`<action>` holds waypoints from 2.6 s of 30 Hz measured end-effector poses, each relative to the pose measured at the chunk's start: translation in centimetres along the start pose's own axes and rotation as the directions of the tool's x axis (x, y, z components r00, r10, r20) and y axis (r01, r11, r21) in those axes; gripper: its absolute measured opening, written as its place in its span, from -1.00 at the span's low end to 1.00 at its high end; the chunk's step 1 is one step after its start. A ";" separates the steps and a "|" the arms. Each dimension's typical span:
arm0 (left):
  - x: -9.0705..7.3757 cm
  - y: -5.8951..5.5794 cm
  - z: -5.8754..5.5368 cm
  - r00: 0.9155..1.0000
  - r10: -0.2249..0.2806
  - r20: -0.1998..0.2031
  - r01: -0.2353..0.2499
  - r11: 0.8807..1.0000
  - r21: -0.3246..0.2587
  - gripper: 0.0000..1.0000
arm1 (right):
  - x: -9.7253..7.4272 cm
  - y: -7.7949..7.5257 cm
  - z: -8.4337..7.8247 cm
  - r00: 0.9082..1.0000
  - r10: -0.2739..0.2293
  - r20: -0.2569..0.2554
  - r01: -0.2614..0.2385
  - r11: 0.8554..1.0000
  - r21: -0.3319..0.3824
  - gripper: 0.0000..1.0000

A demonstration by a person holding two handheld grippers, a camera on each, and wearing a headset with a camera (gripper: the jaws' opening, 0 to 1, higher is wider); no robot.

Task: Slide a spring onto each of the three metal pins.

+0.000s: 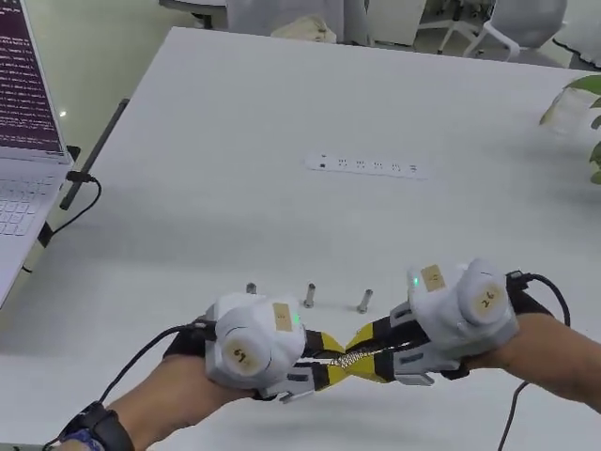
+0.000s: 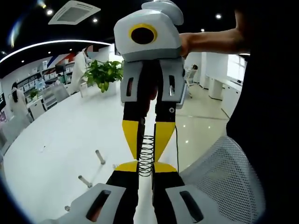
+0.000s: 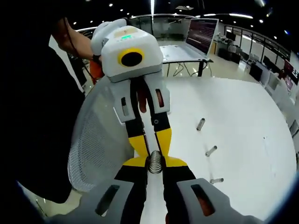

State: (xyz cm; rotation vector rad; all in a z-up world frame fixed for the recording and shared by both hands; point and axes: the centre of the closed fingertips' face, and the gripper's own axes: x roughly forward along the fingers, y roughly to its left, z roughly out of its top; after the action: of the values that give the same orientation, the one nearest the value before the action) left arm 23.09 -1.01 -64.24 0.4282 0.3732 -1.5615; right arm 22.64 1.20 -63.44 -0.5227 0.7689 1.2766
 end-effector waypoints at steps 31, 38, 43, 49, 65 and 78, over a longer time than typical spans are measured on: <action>-0.6 0.4 0.6 0.998 -0.013 0.054 0.016 0.998 -0.062 -0.98 | -0.1 -0.3 -0.1 0.994 0.018 -0.106 -0.040 0.976 -0.213 -0.80; -0.3 0.1 0.5 0.998 -0.023 0.052 0.027 0.997 -0.067 -0.97 | -0.1 -0.3 -0.3 0.993 0.018 -0.115 -0.041 0.978 -0.205 -0.76; -0.3 0.1 0.5 0.998 -0.023 0.051 0.027 0.997 -0.069 -0.97 | -0.1 -0.1 -0.3 0.993 0.026 -0.115 -0.050 0.975 -0.218 -0.81; -0.3 0.1 0.4 0.998 -0.026 0.050 0.030 0.997 -0.070 -0.97 | 0.0 0.0 -0.1 0.993 0.023 -0.114 -0.050 0.971 -0.236 -0.82; 0.1 -0.3 -0.3 0.999 -0.032 0.024 0.033 0.996 -0.077 -0.95 | 0.6 0.2 -0.7 0.990 0.031 -0.140 -0.063 0.971 -0.231 -0.84; -0.8 0.4 -2.2 1.000 0.013 -0.005 -0.014 0.992 -0.124 -0.80 | 0.4 -1.0 -1.9 0.989 -0.006 -0.150 -0.024 0.980 -0.196 -0.83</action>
State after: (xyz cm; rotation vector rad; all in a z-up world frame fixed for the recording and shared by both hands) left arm 23.57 0.75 -65.81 0.3366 0.4667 -1.5152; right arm 23.22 -0.17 -65.02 -0.7836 0.7736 1.3408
